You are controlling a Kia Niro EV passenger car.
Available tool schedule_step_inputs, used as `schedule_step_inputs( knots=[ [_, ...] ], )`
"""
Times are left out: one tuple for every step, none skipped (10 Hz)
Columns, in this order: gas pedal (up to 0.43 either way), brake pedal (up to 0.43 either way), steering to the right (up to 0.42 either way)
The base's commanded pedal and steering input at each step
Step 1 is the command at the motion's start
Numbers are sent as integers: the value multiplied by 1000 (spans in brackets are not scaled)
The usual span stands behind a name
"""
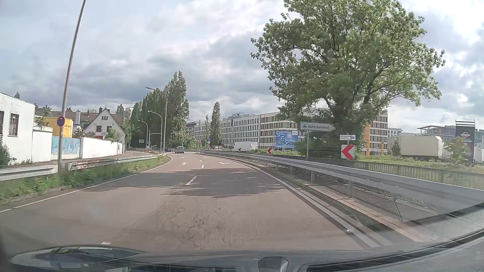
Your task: Follow the waypoints while adhering to traffic rules and regulations
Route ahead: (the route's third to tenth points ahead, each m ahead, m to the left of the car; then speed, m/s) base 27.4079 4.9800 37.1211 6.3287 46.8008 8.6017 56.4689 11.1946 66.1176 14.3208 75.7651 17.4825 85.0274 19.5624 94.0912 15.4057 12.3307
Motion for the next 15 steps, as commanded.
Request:
schedule_step_inputs(
  knots=[
    [79, 0, -22],
    [79, 0, -22],
    [67, 0, -22],
    [67, 0, -22],
    [67, 0, -23],
    [67, 0, -23],
    [67, 0, -24],
    [67, 0, -24],
    [67, 0, -25],
    [67, 0, -25],
    [59, 0, -26],
    [59, 0, -26],
    [59, 0, -26],
    [59, 0, -26],
    [59, 0, -26]
  ],
)
